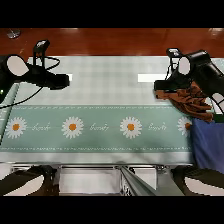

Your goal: Fold the shirts.

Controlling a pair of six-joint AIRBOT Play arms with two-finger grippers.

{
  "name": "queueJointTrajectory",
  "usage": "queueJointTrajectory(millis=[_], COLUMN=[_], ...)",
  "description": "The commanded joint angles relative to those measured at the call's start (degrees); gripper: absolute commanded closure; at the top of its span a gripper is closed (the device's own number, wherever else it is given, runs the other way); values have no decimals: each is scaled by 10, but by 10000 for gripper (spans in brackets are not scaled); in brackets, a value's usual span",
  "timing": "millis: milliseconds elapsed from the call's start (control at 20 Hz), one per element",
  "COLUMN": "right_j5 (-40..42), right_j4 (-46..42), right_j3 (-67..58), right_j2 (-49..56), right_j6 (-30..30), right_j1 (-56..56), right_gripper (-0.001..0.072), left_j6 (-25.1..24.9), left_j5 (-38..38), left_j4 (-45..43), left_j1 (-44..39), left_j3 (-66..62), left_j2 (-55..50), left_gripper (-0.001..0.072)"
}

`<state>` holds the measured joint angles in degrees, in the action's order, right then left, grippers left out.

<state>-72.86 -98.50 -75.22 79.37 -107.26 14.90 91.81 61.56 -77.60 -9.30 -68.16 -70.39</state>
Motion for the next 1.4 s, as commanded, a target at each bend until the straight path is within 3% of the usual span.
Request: queueJointTrajectory(millis=[0,400,500,800,850,900,950,1000,1050,1150,1250,1350], right_j5=[0,0,40,184,213,247,285,321,341,334,280,207], right_j4=[0,0,0,-41,-61,-96,-168,-247,-323,-338,-270,-157], right_j3=[0,0,0,0,0,0,0,-1,-8,-52,-110,-164], right_j2=[0,0,0,2,4,9,18,30,49,103,171,233], right_j6=[0,0,2,2,-1,2,14,-20,-98,-177,-171,-108], right_j1=[0,0,0,0,0,0,-2,-14,-40,-120,-198,-257], right_gripper=[685,685,685,681,513,100,78,80,80,81,82,82], left_j6=[0,0,-1,-12,-11,-11,-8,-9,-9,-9,-9,-9], left_j5=[0,0,-4,-157,-177,-196,-210,-215,-214,-212,-209,-188], left_j4=[0,0,0,0,0,0,0,-4,-9,-15,-15,-15], left_j1=[0,0,0,4,3,3,3,5,7,12,16,19], left_j3=[0,0,0,1,1,1,1,1,1,1,1,1], left_j2=[0,0,-1,-7,-7,-9,-14,-18,-21,-26,-30,-35], left_gripper=[683,683,684,683,670,468,14,2,3,4,4,6])
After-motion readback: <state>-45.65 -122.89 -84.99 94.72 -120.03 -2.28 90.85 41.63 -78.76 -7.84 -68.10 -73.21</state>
